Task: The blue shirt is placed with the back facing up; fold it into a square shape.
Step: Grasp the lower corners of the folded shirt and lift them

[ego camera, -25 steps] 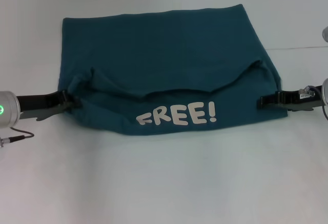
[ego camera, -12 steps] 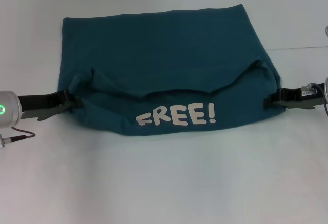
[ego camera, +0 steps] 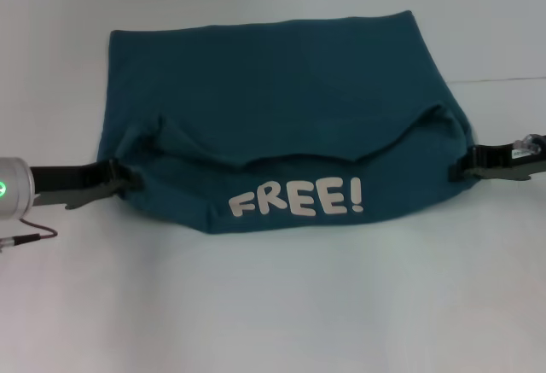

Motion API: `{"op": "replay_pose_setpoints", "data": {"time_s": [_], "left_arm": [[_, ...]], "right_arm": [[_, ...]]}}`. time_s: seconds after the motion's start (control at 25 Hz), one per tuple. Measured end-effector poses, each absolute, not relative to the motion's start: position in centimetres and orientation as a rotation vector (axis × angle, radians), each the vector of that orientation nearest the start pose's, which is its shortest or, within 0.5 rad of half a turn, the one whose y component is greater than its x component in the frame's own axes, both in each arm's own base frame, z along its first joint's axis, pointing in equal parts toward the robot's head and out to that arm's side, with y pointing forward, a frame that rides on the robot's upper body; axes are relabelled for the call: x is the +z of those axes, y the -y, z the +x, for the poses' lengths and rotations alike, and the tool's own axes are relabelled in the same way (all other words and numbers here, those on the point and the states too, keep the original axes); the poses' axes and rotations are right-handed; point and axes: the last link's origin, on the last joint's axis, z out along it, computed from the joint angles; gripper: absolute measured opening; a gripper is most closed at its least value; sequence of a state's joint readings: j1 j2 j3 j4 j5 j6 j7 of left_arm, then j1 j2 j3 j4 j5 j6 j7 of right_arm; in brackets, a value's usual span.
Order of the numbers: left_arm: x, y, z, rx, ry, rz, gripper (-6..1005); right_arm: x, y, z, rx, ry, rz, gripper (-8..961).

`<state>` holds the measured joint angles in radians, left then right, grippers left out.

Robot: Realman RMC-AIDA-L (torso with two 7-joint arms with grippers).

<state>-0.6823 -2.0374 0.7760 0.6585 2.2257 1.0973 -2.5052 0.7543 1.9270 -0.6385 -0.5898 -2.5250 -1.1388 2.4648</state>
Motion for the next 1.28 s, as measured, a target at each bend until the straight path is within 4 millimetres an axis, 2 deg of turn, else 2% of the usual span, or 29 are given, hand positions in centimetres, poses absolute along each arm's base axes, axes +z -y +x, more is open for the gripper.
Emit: {"op": "replay_pose_setpoints", "data": {"time_s": [0.16, 0.32, 0.72, 0.92, 1.28], "left_arm": [[1.7, -39.7, -26.9, -0.443, 1.798, -2.105, 37], [2.6, -37.5, -27.5, -0.350, 1.844, -2.171, 38], [4.5, -31.4, -29.6, -0.213, 1.973, -2.252, 37], [4.5, -29.1, -30.0, -0.134, 2.031, -2.294, 36], [4.2, -26.2, -30.0, -0.046, 2.112, -2.371, 37]], "right_arm": [[7.6, -40.4, 29.6, 0.155, -1.658, -2.093, 56], [9.1, -38.4, 29.7, 0.102, -1.707, -2.153, 56], [10.5, -34.0, 31.4, -0.018, -1.867, -2.236, 55], [10.2, -32.5, 31.7, -0.088, -1.925, -2.286, 55], [8.0, -30.1, 31.5, -0.310, -1.949, -2.430, 56]]}}
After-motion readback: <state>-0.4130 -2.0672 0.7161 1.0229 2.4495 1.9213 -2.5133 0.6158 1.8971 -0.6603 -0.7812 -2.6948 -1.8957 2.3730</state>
